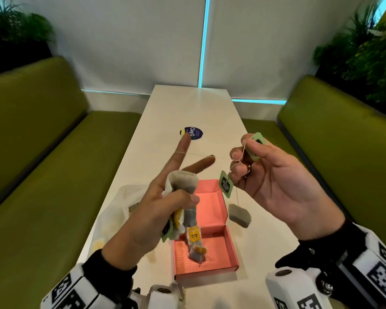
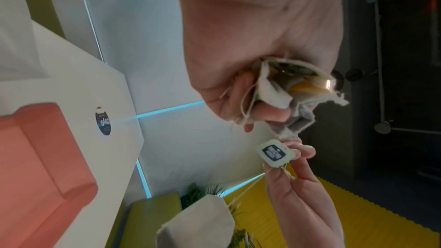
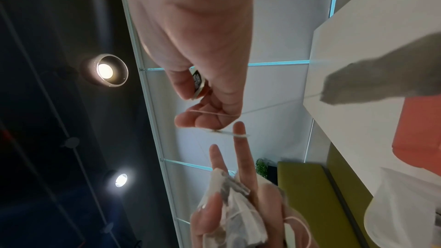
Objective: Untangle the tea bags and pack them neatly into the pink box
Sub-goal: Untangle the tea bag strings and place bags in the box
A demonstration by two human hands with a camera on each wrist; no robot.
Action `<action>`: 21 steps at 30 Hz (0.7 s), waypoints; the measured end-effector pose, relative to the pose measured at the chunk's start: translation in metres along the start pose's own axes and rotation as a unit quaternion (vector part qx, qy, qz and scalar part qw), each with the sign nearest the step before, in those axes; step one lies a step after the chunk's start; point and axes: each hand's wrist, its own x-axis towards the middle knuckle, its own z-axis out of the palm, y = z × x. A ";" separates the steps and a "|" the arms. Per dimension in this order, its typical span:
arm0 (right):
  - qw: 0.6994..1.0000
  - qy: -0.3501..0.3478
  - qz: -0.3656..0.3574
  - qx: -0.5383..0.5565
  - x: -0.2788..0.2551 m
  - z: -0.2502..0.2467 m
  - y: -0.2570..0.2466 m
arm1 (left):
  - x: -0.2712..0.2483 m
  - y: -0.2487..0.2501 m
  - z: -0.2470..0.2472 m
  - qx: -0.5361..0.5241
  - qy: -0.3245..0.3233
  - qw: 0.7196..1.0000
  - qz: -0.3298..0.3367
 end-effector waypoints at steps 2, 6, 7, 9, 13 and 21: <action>1.000 -0.003 0.005 -0.005 0.001 0.000 -0.002 | 0.002 -0.002 0.005 0.009 0.004 1.000 -0.006; 0.999 -0.002 0.008 -0.041 0.001 -0.002 -0.005 | 0.008 -0.002 0.014 0.035 0.041 0.999 0.002; 0.999 -0.004 0.007 -0.052 0.000 -0.003 -0.005 | 0.009 -0.002 0.016 0.038 0.045 0.998 0.012; 0.998 -0.004 0.006 -0.065 0.001 -0.003 -0.005 | 0.011 -0.002 0.018 0.039 0.065 0.997 0.023; 0.995 0.002 -0.008 -0.095 0.001 -0.003 -0.007 | 0.010 0.001 0.017 0.027 0.063 0.997 0.035; 0.989 -0.040 -0.028 -0.137 0.002 -0.005 0.006 | 0.007 0.009 0.016 0.038 0.033 0.998 0.037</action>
